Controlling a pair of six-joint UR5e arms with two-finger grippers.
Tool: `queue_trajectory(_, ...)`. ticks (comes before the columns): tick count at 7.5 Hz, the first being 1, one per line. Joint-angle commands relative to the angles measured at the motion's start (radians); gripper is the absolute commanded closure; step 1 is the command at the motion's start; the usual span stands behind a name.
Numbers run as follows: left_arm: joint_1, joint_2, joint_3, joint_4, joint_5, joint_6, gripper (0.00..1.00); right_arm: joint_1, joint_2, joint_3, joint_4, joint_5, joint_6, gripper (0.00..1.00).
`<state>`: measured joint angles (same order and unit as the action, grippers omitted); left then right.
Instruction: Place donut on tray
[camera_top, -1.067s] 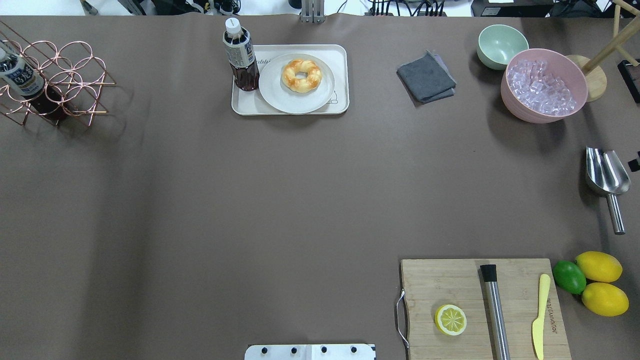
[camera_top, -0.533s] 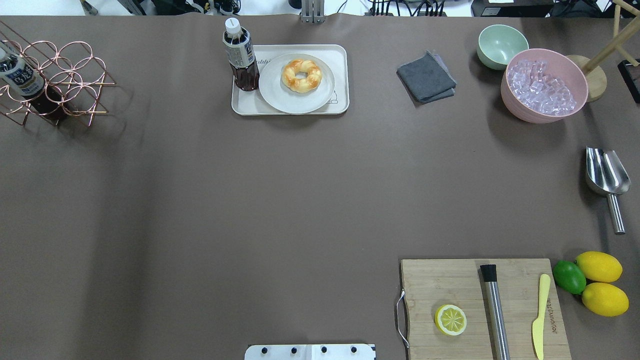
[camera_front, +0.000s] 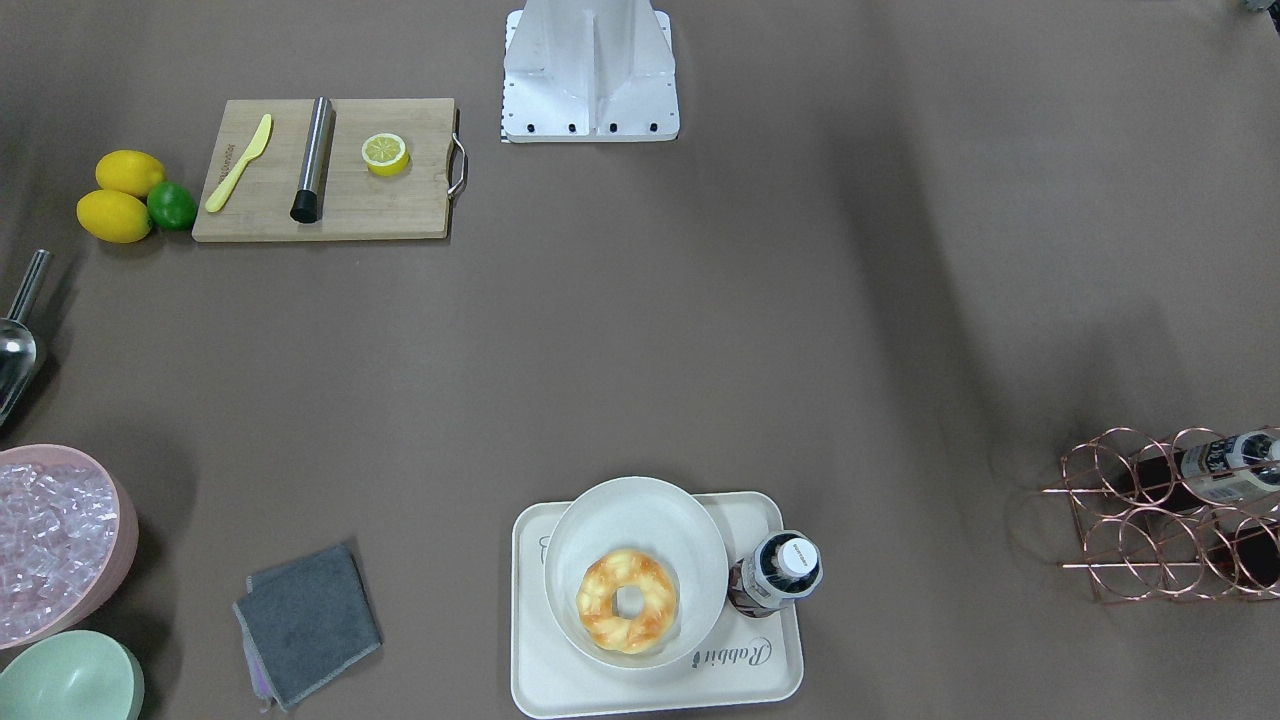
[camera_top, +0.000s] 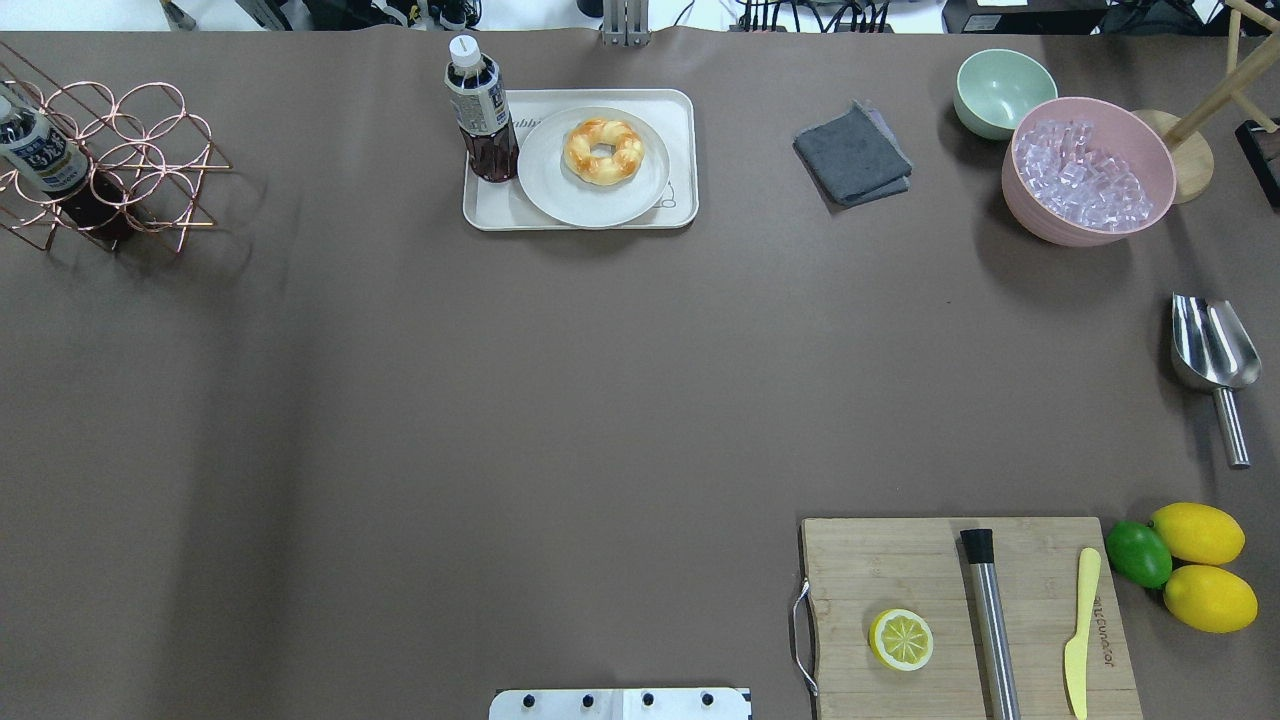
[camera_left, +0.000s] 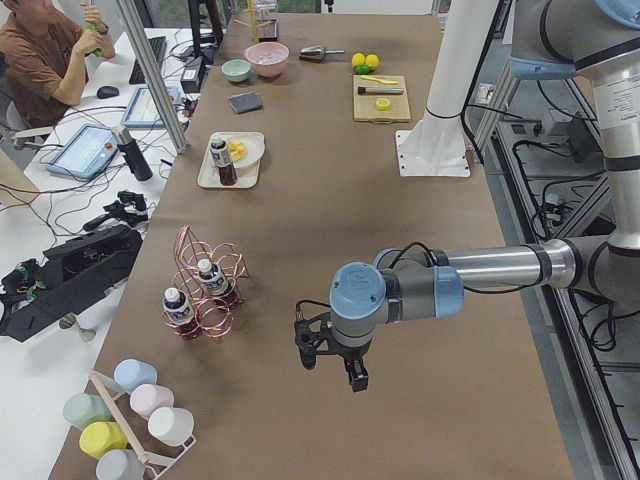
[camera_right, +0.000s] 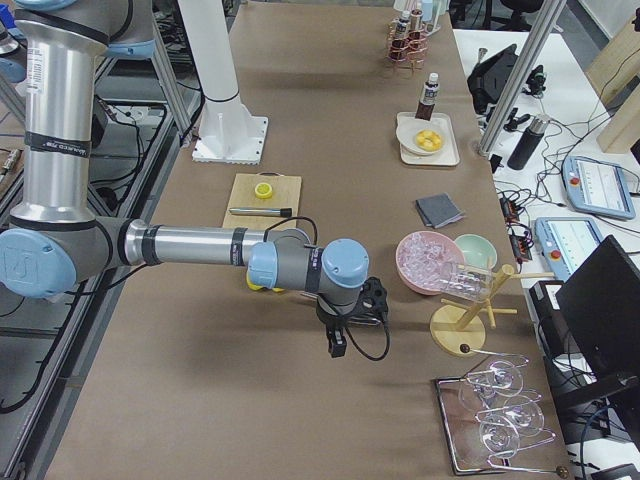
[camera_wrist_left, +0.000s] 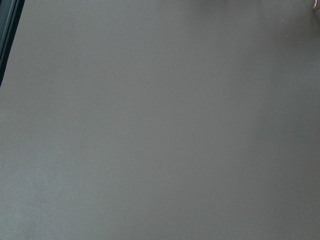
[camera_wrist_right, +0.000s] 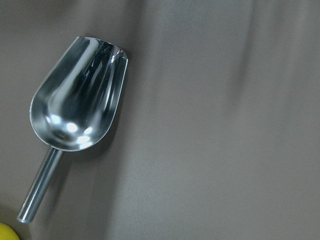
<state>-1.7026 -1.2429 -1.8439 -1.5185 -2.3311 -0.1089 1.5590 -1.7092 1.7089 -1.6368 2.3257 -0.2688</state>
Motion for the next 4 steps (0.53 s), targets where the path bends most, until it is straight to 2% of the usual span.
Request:
queue_trajectory(1, 0.001, 0.0, 0.0, 0.003, 0.001, 0.0, 0.02, 0.016, 0.0, 0.0, -0.001, -0.002, -0.001, 0.01)
queue_trajectory(4, 0.001, 0.002, -0.005, 0.001, -0.001, -0.003, 0.02, 0.018, 0.0, -0.003, -0.001, -0.012, -0.001, 0.01)
